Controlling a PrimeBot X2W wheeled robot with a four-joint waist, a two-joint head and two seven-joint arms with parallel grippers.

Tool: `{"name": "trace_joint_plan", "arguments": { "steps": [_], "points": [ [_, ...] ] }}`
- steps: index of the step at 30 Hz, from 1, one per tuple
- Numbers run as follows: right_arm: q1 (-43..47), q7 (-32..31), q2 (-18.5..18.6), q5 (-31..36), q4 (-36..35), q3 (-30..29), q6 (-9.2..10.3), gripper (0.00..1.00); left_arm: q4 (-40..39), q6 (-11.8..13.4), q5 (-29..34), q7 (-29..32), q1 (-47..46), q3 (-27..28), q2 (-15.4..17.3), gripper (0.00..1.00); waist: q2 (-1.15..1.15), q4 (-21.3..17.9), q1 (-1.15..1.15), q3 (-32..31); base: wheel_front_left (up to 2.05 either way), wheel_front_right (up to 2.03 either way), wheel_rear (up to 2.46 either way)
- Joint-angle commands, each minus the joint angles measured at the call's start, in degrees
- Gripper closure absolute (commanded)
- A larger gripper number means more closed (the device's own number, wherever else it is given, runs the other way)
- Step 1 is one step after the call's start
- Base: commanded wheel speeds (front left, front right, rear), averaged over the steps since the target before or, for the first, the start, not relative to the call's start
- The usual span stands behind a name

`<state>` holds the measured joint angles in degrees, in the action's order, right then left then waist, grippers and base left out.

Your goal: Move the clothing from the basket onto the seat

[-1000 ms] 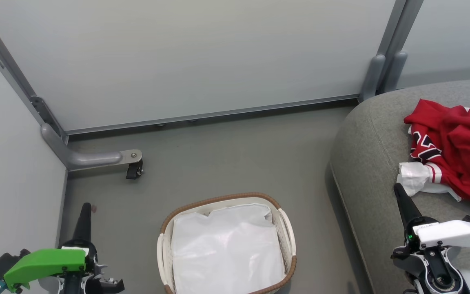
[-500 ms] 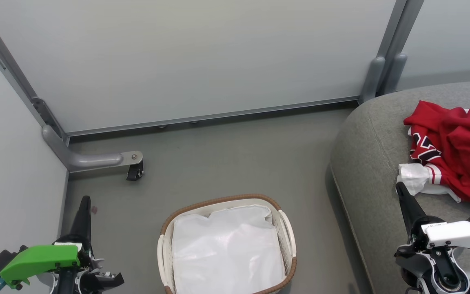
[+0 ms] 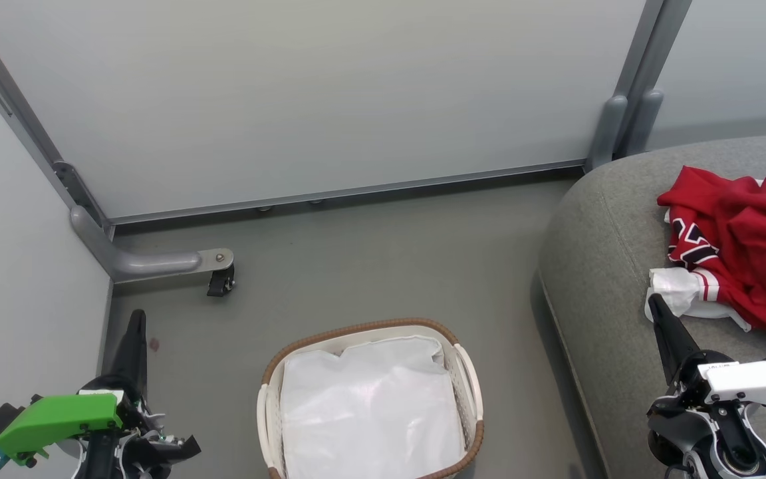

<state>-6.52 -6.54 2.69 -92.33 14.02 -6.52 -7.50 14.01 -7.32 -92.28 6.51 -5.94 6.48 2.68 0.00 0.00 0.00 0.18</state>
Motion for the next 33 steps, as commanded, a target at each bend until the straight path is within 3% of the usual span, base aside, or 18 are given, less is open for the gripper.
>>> {"name": "trace_joint_plan", "arguments": {
  "steps": [1,33],
  "points": [
    [0.6,-0.2,0.3,-0.2,-0.1,-0.1,0.02,1.0,-0.1,-0.3,-0.2,0.3,-0.6,0.2,0.4,1.0,0.0,0.0,0.0,0.0,0.0,0.0,0.0],
    [0.6,-0.2,0.3,-0.2,-0.1,-0.1,0.02,1.0,-0.1,-0.3,-0.2,0.2,-0.6,0.2,0.4,1.0,0.0,0.0,0.0,0.0,0.0,0.0,0.0]
  ]
}}
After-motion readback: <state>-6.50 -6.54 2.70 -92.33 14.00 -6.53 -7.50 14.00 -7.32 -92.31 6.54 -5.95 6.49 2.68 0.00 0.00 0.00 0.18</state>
